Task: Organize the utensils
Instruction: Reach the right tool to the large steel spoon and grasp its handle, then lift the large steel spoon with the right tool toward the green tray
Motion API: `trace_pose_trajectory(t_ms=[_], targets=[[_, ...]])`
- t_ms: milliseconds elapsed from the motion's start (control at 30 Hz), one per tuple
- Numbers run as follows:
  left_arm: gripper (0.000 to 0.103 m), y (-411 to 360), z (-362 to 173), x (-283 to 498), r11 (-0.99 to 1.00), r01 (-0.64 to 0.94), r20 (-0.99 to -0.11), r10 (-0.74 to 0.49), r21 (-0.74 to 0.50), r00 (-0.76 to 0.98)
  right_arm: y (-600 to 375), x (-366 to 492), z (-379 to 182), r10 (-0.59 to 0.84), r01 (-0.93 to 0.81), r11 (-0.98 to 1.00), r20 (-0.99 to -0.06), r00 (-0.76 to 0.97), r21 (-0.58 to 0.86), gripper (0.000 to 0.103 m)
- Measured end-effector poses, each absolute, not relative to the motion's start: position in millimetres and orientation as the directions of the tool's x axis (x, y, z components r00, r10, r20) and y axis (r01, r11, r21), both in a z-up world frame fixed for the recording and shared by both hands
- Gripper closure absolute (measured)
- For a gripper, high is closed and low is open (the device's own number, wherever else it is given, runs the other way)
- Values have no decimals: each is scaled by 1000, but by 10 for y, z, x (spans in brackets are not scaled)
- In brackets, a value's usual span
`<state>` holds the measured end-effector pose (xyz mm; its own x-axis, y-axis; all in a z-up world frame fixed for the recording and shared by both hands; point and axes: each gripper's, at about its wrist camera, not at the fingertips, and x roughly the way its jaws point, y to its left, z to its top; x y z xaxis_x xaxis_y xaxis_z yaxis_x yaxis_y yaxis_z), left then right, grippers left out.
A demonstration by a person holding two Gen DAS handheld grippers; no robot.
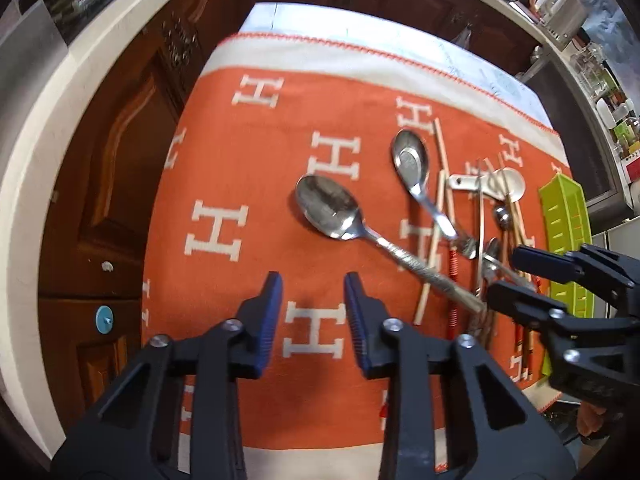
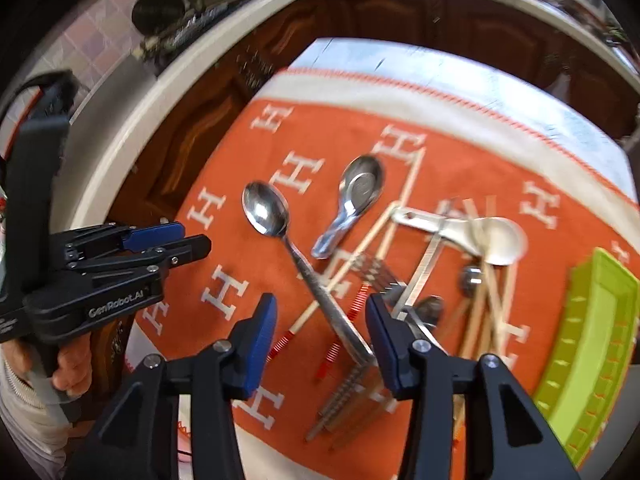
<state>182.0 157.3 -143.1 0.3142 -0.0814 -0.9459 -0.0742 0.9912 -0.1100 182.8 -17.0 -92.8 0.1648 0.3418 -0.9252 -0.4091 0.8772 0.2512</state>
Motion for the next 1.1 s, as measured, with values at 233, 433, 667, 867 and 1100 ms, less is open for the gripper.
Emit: trace_pose_trajectory(t_ms=[233,433,667,867,1100], targets=[[80,1726,-1592,1824,984,-114,-955,-97,-134,282,158,2055,-1333,317,-447,861,-943,100,242,58],[80,1888,-1657,1834,973,-157,-952,-123,-172,281,346,2243,-1594,281,-469,856,-957,69,218,64],[80,1973,-1760,1829,968,-178,-955,-127,-178,267,608,2197,-1674,186,-576,814,-974,129,79,77],[80,1929,-1771,1822,970,-162,-953,-133,-182,273,697,2047,-1684,166,-618,785,-976,139,46,94],[80,1889,-1701,1781,974,-145,-948,-128,-176,290,432,1939,-1651,321,-505,829,-944,80,240,94]])
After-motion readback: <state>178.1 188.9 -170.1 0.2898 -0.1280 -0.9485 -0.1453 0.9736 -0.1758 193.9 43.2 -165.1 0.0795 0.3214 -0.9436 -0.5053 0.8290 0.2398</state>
